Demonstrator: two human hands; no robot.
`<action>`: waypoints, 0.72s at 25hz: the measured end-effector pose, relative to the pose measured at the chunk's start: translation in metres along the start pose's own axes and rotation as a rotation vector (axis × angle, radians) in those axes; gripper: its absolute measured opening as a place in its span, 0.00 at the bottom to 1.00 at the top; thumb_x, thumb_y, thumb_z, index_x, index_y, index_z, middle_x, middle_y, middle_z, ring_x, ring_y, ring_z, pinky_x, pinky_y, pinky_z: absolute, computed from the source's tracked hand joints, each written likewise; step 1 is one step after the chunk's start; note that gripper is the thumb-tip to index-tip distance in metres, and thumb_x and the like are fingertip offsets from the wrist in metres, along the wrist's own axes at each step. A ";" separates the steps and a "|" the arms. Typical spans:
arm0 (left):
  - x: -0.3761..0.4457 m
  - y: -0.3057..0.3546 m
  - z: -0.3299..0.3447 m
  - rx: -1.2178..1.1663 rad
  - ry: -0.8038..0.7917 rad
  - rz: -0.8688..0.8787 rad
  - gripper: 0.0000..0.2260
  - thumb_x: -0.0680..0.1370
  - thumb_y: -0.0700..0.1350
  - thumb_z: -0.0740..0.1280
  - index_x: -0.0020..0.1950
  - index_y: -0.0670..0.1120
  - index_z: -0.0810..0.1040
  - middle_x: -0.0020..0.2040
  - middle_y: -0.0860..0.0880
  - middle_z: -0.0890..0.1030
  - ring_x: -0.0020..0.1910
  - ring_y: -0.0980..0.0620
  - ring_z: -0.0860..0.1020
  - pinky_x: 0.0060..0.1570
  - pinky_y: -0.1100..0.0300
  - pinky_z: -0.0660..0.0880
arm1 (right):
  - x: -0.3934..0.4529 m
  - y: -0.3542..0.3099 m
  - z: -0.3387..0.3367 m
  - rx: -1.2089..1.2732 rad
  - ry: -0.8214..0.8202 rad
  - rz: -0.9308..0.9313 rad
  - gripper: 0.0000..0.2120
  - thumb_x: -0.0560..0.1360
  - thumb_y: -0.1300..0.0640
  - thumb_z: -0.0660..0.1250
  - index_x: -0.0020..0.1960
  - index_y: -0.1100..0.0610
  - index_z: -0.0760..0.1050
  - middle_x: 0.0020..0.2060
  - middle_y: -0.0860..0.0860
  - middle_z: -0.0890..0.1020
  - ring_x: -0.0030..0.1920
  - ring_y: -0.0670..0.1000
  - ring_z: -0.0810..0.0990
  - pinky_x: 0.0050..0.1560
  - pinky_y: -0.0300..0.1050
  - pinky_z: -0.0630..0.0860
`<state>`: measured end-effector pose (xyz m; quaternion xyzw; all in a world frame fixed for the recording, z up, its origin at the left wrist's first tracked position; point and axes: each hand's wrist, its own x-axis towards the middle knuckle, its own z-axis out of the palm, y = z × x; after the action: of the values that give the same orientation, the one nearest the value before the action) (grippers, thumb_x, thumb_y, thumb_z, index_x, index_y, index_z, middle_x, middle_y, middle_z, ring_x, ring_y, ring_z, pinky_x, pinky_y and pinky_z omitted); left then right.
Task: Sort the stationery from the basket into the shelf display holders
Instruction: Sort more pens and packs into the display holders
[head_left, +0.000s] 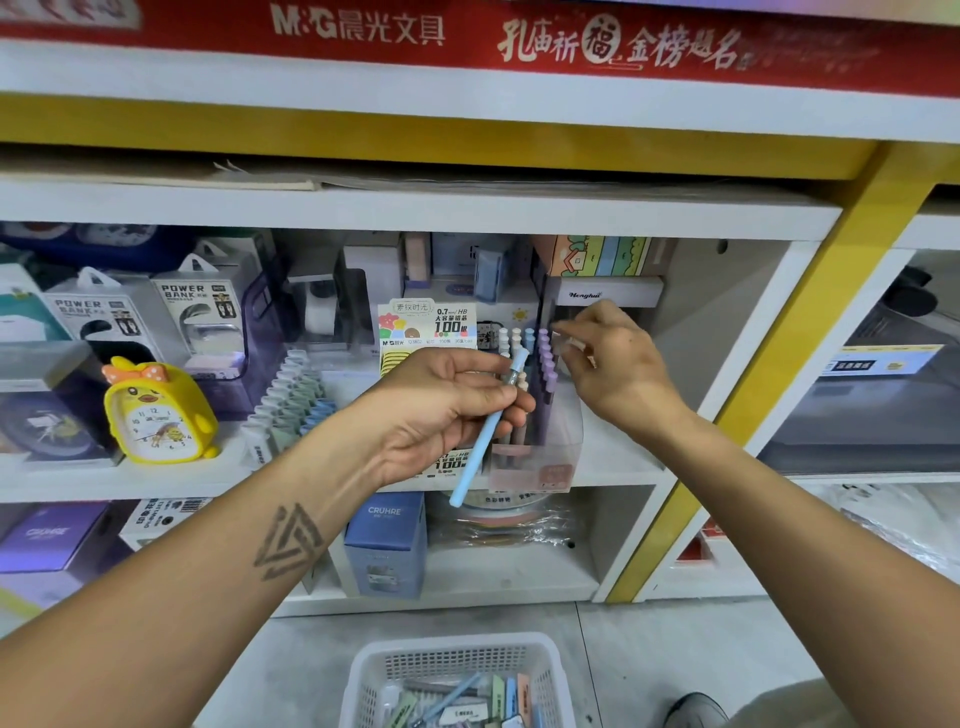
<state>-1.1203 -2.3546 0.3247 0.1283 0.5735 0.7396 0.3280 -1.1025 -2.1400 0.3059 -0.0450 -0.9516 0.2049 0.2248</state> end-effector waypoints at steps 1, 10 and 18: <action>0.001 0.000 0.000 0.000 0.003 0.014 0.17 0.75 0.29 0.67 0.63 0.35 0.73 0.50 0.32 0.83 0.40 0.45 0.83 0.43 0.57 0.82 | -0.001 -0.007 -0.005 0.230 0.018 0.024 0.11 0.81 0.57 0.66 0.61 0.57 0.82 0.50 0.51 0.80 0.48 0.50 0.78 0.50 0.45 0.75; 0.011 0.001 0.007 0.634 0.242 0.379 0.09 0.80 0.41 0.65 0.59 0.42 0.80 0.55 0.44 0.84 0.55 0.49 0.81 0.61 0.59 0.75 | -0.003 -0.025 -0.038 0.933 0.068 0.139 0.06 0.77 0.67 0.69 0.53 0.65 0.82 0.36 0.56 0.83 0.31 0.49 0.77 0.33 0.40 0.75; 0.017 -0.021 -0.012 1.543 -0.013 0.516 0.22 0.84 0.48 0.55 0.78 0.47 0.61 0.80 0.51 0.56 0.78 0.54 0.53 0.70 0.70 0.45 | -0.010 -0.012 -0.009 0.187 0.065 -0.203 0.08 0.79 0.60 0.68 0.57 0.57 0.81 0.44 0.53 0.85 0.45 0.54 0.83 0.49 0.49 0.80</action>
<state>-1.1329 -2.3503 0.2982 0.4505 0.8723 0.1878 -0.0303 -1.0889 -2.1492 0.3140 0.0661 -0.9203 0.2671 0.2782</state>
